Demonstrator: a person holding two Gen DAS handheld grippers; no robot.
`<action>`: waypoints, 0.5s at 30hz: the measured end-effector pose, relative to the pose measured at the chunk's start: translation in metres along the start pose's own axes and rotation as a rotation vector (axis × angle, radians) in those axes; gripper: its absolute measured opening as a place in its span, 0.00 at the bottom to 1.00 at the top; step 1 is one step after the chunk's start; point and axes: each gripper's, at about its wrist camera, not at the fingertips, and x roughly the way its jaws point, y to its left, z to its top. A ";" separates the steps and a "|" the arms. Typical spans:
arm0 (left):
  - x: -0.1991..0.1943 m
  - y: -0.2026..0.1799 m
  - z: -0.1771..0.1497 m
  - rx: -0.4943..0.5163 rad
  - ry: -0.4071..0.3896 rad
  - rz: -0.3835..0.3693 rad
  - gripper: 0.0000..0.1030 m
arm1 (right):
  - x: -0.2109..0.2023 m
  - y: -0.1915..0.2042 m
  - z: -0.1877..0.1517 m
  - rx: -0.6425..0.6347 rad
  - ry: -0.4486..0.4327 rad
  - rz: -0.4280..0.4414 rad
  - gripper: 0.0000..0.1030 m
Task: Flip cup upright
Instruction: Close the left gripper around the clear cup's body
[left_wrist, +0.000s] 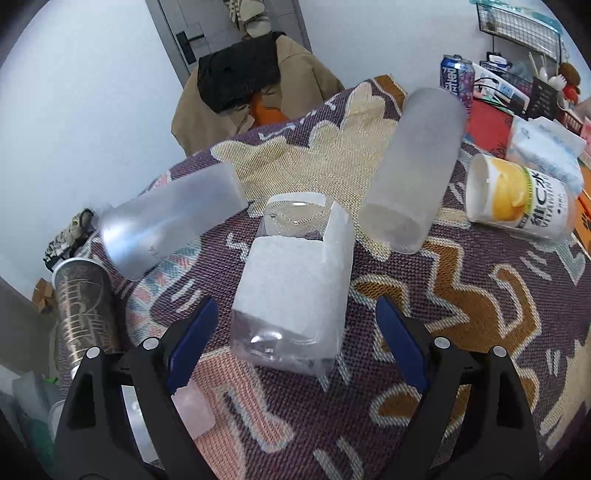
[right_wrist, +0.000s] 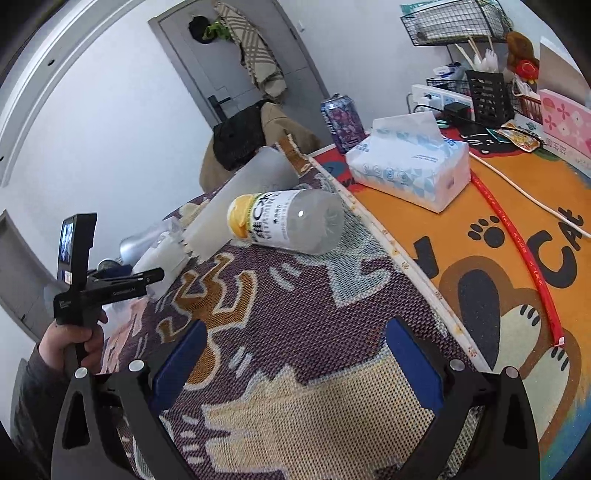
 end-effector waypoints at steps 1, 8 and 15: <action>0.002 0.000 0.000 0.000 0.002 0.003 0.84 | 0.001 0.000 0.001 0.002 -0.001 -0.011 0.93; 0.014 0.006 0.000 -0.023 0.046 -0.034 0.65 | -0.005 0.000 0.000 0.003 -0.005 -0.019 0.93; -0.026 0.002 -0.008 -0.038 -0.020 -0.063 0.64 | -0.021 0.001 -0.008 0.014 -0.009 -0.014 0.93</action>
